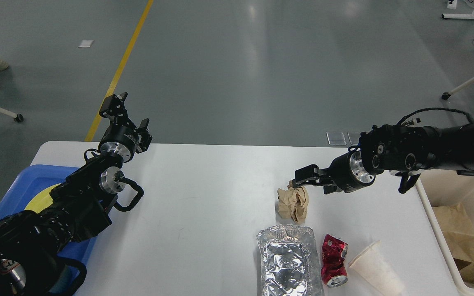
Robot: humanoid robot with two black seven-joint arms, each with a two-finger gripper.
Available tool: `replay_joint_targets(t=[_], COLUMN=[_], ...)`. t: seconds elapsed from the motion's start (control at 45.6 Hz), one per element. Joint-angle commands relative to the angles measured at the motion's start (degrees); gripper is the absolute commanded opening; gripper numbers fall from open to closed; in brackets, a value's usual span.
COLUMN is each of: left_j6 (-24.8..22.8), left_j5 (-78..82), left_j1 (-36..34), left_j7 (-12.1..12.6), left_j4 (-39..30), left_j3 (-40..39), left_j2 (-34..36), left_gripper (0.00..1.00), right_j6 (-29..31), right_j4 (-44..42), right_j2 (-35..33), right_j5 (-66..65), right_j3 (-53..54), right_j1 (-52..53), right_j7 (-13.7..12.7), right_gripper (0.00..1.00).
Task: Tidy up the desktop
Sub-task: 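Move the right gripper down to the crumpled tan napkin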
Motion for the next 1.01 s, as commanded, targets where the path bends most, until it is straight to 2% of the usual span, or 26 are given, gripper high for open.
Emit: replay_joint_targets(t=[0.0, 0.285, 0.987], left_j6=[0.0, 0.0, -0.1], left_j5=[0.0, 0.0, 0.0], left_j1=[0.0, 0.0, 0.0], left_j7=[0.0, 0.0, 0.1], left_j4=[0.0, 0.0, 0.0], left_j3=[0.1, 0.0, 0.1], left_j2=[0.0, 0.0, 0.0], left_gripper=[0.96, 0.96, 0.96], right_j6=[-1.4, -5.6, -5.8], right_j4=[-1.1, -3.4, -17.4], right_j2=[1.5, 2.7, 3.7], right_j5=[3.9, 4.7, 5.6], right_j3=[-0.1, 1.7, 5.7], right_j1=[-1.7, -7.4, -19.6], right_j7=[0.0, 0.0, 0.1], right_gripper=[1.00, 1.00, 1.00])
